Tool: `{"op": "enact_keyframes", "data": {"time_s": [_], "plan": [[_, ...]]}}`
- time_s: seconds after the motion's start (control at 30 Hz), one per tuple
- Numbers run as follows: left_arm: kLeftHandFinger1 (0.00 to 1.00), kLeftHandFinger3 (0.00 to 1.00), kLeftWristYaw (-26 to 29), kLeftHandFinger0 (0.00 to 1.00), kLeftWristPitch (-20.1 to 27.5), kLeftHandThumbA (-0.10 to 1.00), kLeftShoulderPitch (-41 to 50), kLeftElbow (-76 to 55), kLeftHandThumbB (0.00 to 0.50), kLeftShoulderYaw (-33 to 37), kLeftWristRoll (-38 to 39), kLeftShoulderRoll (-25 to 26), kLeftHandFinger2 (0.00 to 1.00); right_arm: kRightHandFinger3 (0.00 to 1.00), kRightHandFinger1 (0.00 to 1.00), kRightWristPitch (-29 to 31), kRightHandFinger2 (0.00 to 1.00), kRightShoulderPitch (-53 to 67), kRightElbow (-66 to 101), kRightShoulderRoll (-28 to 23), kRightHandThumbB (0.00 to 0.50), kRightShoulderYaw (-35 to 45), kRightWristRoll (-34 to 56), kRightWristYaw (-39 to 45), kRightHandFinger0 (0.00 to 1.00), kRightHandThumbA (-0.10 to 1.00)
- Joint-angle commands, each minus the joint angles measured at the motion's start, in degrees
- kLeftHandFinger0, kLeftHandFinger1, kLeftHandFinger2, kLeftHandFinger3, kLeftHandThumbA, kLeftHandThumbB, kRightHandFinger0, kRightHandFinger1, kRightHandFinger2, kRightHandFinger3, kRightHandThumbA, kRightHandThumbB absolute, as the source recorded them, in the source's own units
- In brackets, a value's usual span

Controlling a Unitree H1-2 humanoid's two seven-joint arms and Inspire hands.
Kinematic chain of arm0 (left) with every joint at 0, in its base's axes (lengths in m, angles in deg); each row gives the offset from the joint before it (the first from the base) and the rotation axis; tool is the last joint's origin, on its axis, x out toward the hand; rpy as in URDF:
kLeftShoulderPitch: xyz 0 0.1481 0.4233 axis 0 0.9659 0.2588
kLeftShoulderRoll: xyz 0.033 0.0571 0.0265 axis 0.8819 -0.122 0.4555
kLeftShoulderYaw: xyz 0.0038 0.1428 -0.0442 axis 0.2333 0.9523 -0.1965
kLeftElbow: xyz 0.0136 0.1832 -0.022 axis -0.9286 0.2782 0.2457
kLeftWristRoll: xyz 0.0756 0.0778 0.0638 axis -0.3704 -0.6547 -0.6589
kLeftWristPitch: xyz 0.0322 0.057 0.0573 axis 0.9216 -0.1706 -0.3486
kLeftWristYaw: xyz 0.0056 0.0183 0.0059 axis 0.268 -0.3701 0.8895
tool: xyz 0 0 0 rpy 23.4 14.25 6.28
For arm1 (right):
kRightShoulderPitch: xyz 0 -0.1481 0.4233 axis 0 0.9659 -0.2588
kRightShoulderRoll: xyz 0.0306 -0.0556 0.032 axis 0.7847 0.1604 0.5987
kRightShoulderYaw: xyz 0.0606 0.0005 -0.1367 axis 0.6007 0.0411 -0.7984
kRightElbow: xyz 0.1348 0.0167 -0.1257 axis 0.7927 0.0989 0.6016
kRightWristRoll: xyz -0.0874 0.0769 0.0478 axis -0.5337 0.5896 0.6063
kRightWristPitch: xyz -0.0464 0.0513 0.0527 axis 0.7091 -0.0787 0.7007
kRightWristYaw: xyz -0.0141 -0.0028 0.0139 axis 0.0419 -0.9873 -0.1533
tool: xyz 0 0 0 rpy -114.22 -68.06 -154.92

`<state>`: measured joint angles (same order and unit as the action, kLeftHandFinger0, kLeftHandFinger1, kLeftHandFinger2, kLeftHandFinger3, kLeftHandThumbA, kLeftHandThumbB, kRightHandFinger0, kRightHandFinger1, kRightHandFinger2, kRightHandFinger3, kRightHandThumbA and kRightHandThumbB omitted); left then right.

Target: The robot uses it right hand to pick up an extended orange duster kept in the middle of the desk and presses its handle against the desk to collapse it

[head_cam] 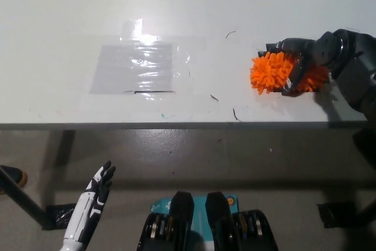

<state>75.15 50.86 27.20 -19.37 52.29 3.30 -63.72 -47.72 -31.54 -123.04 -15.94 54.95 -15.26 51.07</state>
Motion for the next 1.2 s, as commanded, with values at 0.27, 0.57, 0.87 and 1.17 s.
{"op": "enact_keyframes", "data": {"time_s": [0.27, 0.57, 0.87, 1.17], "plan": [[1.0, 1.0, 1.6, 1.0, 2.37, 1.0, -0.73, -1.55, 0.5, 0.07, 0.17, 0.93, 1.0, 1.0, 0.61, 9.75, 1.0, 0.24, 1.75, -0.35, 0.151, 2.9, -1.76, -27.04, 0.07, -0.1], [1.0, 1.0, 1.8, 1.0, 2.37, 1.0, -1.36, -1.32, 0.5, -0.1, 0.21, 0.93, 1.0, 0.99, 0.6, 11.76, 0.98, -0.07, 0.54, -0.56, 0.171, 3.15, -1.75, -28.82, 0.08, -0.1], [1.0, 1.0, 0.18, 1.0, 2.37, 1.0, -1.29, -1.38, 0.5, -0.84, 1.74, 0.76, 1.0, 0.98, 0.51, 17.59, 0.9, -0.95, 3.24, -1.18, 0.125, 7.96, 0.72, -35.8, 0.0, -0.1], [1.0, 1.0, 0.65, 1.0, 2.37, 1.0, -1.16, -0.95, 0.5, -0.94, 1.83, 0.35, 1.0, 0.86, 0.38, 19.35, 0.78, -5.85, 18.95, -0.88, 0.126, 19.67, 6.22, -37.46, 0.0, -0.1]]}}
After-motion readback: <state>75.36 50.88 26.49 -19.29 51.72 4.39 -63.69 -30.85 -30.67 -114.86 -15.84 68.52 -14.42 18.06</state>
